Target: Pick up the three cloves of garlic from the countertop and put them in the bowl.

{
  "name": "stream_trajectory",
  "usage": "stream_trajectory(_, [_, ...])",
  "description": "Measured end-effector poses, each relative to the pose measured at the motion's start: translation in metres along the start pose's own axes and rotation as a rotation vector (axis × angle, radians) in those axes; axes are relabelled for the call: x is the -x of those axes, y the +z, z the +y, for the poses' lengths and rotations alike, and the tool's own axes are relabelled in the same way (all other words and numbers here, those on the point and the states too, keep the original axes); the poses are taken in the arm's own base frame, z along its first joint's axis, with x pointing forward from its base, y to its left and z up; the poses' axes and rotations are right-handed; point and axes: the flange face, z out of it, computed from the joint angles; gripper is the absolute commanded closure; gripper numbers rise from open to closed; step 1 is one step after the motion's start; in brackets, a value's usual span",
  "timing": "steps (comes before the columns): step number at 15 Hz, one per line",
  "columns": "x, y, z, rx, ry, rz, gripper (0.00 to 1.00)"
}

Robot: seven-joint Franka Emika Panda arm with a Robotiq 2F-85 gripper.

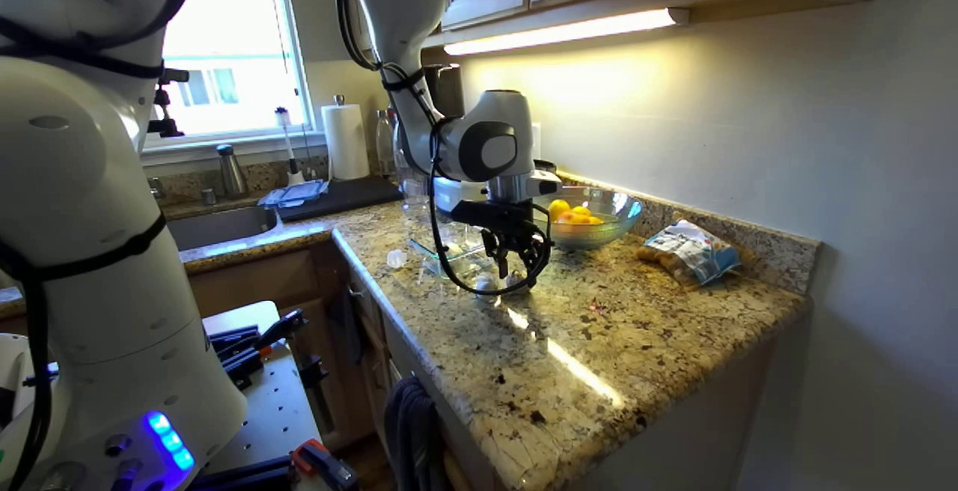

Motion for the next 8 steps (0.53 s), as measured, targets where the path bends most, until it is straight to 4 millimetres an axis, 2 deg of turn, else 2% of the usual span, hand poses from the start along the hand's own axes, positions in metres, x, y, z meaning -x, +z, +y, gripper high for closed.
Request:
stream_trajectory(1, [-0.0005, 0.0015, 0.0003, 0.0, 0.0, -0.001, 0.43])
stream_trajectory(2, [-0.0008, 0.003, 0.0007, -0.001, 0.001, -0.003, 0.48])
stream_trajectory(4, [-0.0016, 0.0062, 0.0012, -0.001, 0.002, -0.006, 0.73])
stream_trajectory(5, [-0.0018, 0.007, 0.0015, -0.002, 0.002, -0.006, 0.79])
stream_trajectory(8, [-0.0043, 0.0051, 0.0022, 0.0, 0.002, 0.0, 0.82])
